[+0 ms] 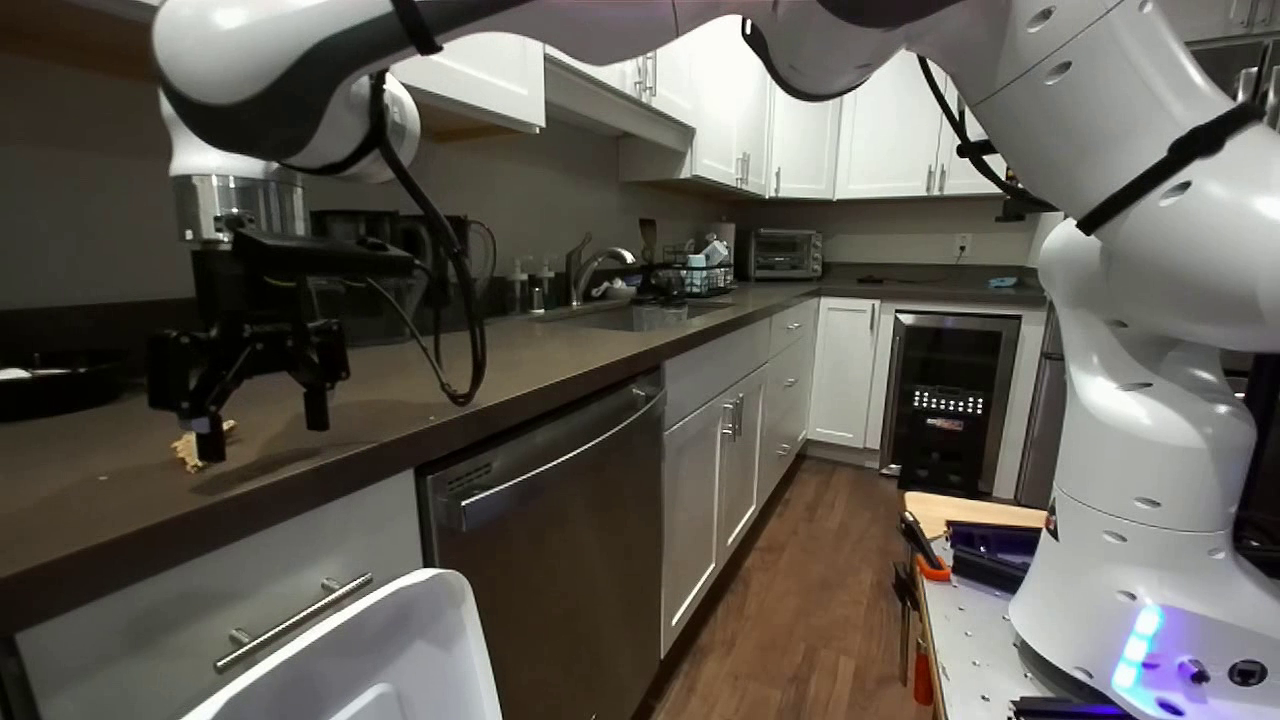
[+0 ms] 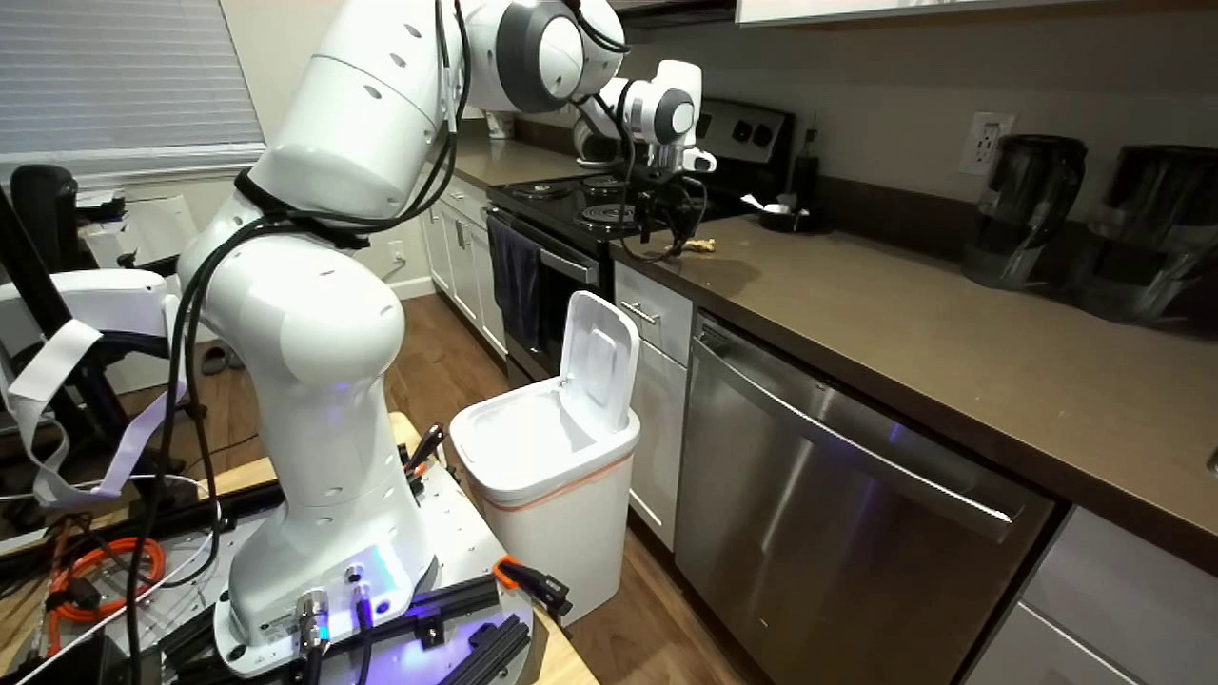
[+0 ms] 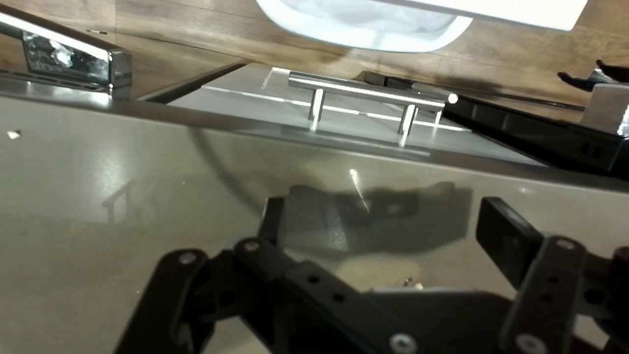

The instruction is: Pick up the piece of rubbish on the counter-top and drop it in the trash can

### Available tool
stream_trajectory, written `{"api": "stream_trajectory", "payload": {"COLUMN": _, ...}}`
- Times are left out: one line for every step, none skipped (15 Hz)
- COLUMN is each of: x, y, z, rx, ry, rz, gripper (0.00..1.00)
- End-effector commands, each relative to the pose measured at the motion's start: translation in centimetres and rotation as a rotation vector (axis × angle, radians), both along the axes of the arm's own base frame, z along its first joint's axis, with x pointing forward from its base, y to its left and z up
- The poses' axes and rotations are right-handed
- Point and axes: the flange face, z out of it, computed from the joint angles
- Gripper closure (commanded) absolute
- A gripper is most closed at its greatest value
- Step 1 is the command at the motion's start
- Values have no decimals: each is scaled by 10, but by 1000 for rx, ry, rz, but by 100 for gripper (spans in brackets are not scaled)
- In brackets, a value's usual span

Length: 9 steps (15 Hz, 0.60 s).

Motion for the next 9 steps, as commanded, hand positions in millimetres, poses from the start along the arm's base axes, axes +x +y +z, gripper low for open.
{"api": "stream_trajectory", "payload": {"x": 1, "y": 2, "z": 1, "rx": 0, "ry": 1, "rz": 1, "gripper": 0}}
{"api": "stream_trajectory", "payload": {"x": 1, "y": 2, "z": 0, "rx": 0, "ry": 2, "rz": 1, "gripper": 0}}
{"api": "stream_trajectory", "payload": {"x": 1, "y": 2, "z": -1, "rx": 0, "ry": 3, "rz": 1, "gripper": 0}}
{"api": "stream_trajectory", "payload": {"x": 2, "y": 4, "z": -2, "rx": -3, "ry": -12, "rz": -3, "gripper": 0}}
{"api": "stream_trajectory", "payload": {"x": 4, "y": 6, "z": -2, "rx": -7, "ry": -13, "rz": -7, "gripper": 0}}
{"api": "stream_trajectory", "payload": {"x": 4, "y": 8, "z": 1, "rx": -9, "ry": -9, "rz": -10, "gripper": 0}}
{"api": "stream_trajectory", "payload": {"x": 6, "y": 12, "z": 4, "rx": -6, "ry": -16, "rz": -16, "gripper": 0}}
{"api": "stream_trajectory", "payload": {"x": 8, "y": 15, "z": 6, "rx": 5, "ry": -28, "rz": -24, "gripper": 0}}
{"api": "stream_trajectory", "payload": {"x": 11, "y": 20, "z": 6, "rx": 7, "ry": -50, "rz": -32, "gripper": 0}}
